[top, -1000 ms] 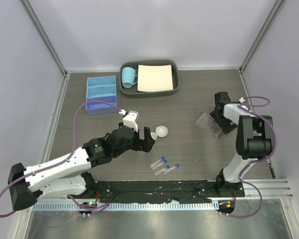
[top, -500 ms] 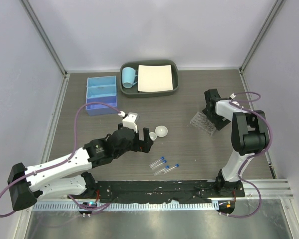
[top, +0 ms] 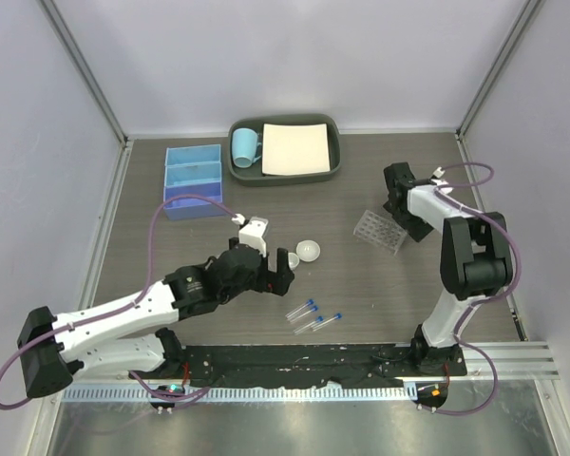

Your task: Organize the chemistry lab equipment

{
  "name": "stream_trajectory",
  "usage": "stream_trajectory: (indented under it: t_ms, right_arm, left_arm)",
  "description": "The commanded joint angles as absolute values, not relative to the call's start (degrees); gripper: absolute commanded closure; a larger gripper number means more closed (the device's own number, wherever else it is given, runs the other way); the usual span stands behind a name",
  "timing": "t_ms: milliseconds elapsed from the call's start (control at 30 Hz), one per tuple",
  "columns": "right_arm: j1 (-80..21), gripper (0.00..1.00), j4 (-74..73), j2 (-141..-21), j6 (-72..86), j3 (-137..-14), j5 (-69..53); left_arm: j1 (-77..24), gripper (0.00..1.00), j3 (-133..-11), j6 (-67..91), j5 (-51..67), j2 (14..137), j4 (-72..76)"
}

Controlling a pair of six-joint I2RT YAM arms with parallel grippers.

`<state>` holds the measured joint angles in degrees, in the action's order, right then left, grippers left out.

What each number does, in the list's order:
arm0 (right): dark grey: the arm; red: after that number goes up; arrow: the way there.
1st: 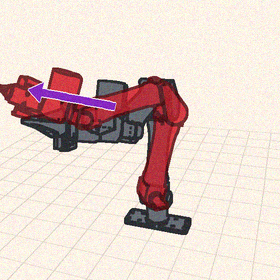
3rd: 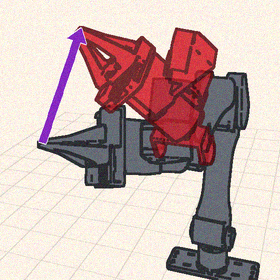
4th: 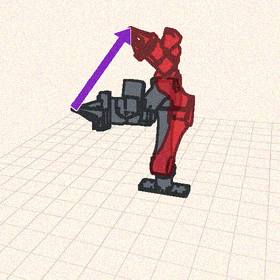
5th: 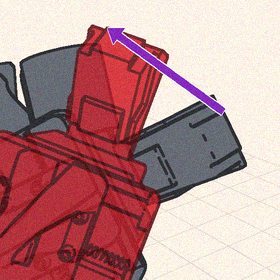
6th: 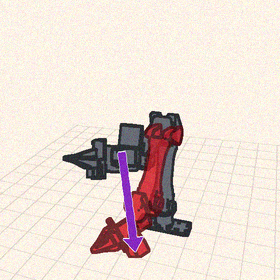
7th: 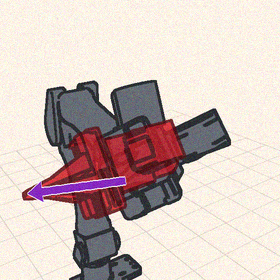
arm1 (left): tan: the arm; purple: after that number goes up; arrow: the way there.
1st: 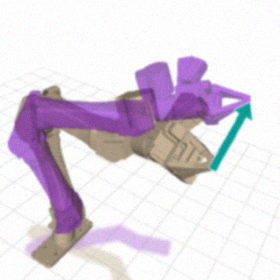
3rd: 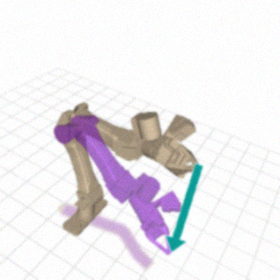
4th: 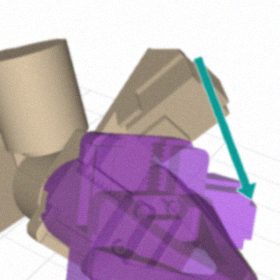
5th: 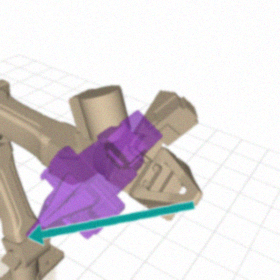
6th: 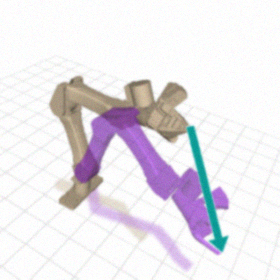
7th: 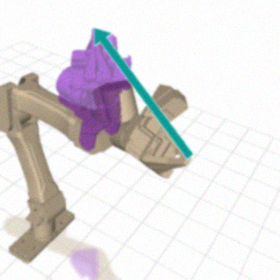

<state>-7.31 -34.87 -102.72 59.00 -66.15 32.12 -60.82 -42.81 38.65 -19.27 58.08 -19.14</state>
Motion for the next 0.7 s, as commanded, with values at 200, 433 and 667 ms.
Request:
stream_trajectory:
  t_ms: [200,433,667]
  right_arm:
    - [-7.56,0.0,-39.65,-74.64,44.6,-66.19,40.45]
    - [-12.65,0.01,-35.25,-61.8,34.99,-61.35,26.2]
    - [-15.12,0.01,-36.12,-58.89,32.35,-57.05,25.14]
  left_arm:
    - [-70.31,0.04,-45.09,31.64,-20.39,65.82,-17.49]
    - [-76.27,0.16,-47.1,29.8,-19.77,78.82,-12.31]
    - [-80.07,0.3,-52.64,29.71,-20.66,89.82,-9.94]
